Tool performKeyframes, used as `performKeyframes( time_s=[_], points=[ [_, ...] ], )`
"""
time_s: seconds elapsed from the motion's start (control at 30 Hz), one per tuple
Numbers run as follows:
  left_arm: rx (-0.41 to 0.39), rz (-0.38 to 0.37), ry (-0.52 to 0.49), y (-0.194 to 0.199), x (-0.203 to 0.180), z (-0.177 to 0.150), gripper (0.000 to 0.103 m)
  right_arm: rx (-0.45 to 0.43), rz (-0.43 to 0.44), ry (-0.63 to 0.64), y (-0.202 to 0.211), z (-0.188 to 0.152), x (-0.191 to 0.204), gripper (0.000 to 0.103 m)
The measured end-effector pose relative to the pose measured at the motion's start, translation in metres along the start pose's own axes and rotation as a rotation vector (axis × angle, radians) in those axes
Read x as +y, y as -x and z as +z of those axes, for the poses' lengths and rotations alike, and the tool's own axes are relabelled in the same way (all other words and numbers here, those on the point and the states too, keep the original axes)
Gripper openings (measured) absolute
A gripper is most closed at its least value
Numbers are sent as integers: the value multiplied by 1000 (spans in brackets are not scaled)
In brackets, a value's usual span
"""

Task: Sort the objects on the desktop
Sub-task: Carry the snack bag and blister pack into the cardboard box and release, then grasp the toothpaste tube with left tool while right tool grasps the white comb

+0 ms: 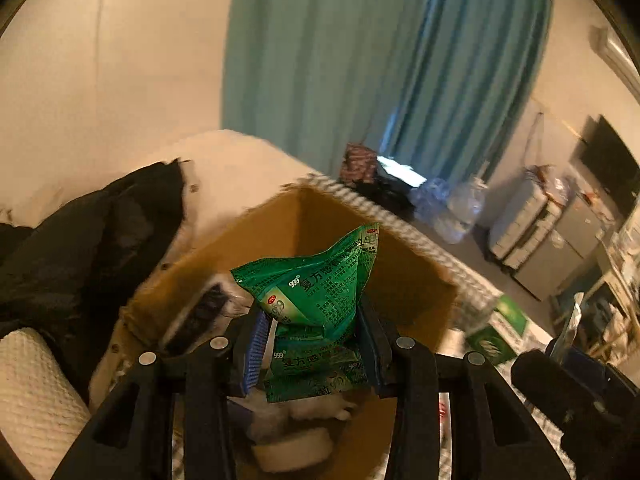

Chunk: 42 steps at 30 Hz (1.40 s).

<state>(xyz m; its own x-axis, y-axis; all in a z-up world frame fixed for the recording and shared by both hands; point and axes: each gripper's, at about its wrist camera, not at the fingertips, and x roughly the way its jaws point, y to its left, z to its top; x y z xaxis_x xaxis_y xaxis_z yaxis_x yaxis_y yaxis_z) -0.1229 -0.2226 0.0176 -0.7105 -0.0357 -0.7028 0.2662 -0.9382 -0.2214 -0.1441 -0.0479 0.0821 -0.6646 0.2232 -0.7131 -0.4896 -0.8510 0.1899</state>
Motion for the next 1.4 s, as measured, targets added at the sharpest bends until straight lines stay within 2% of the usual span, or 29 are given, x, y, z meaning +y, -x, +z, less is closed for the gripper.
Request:
performKeyframes(
  time_s=[0.17,0.2,0.23,0.27,0.33,0.4,0.47,0.53,0.67,0.73,0.83,0.93,1.1,1.23,1.4],
  points=[
    [36,53,41,-23,20,1,43,5,37,-22,-29,16,8,71],
    [37,68,46,-26,22,1,46,-2,46,-36,-35,20,8,76],
    [41,86,49,-29,23,1,57,-14,43,-52,-38,23,8,84],
    [39,111,51,-30,23,1,81,-36,38,-73,-37,26,7,97],
    [13,185,42,-30,22,1,103,-95,38,-112,-31,29,2,99],
    [-13,219,17,-28,19,2,103,-131,41,-139,-23,30,-5,101],
    [-16,217,-8,-28,13,2,103,-132,38,-148,-16,32,-13,101],
    [-33,201,-34,-23,4,0,103,-156,-1,-140,-1,29,-24,101],
    [-66,87,-118,-4,-29,-9,103,-225,-106,-87,42,13,-56,101],
    [-55,-22,-163,9,-53,-20,103,-239,-171,-57,67,-2,-77,101],
    [4,-132,-189,17,-83,-38,103,-217,-253,-29,93,-27,-111,102],
    [102,-222,-227,15,-114,-65,103,-160,-319,-41,107,-58,-149,103],
    [203,-230,-372,-1,-163,-112,103,-110,-346,-142,111,-107,-201,103],
    [194,-198,-424,-11,-182,-131,103,-81,-349,-82,97,-116,-214,103],
    [237,-135,-437,-41,-194,-146,103,-39,-255,-4,70,-123,-228,103]
  ],
)
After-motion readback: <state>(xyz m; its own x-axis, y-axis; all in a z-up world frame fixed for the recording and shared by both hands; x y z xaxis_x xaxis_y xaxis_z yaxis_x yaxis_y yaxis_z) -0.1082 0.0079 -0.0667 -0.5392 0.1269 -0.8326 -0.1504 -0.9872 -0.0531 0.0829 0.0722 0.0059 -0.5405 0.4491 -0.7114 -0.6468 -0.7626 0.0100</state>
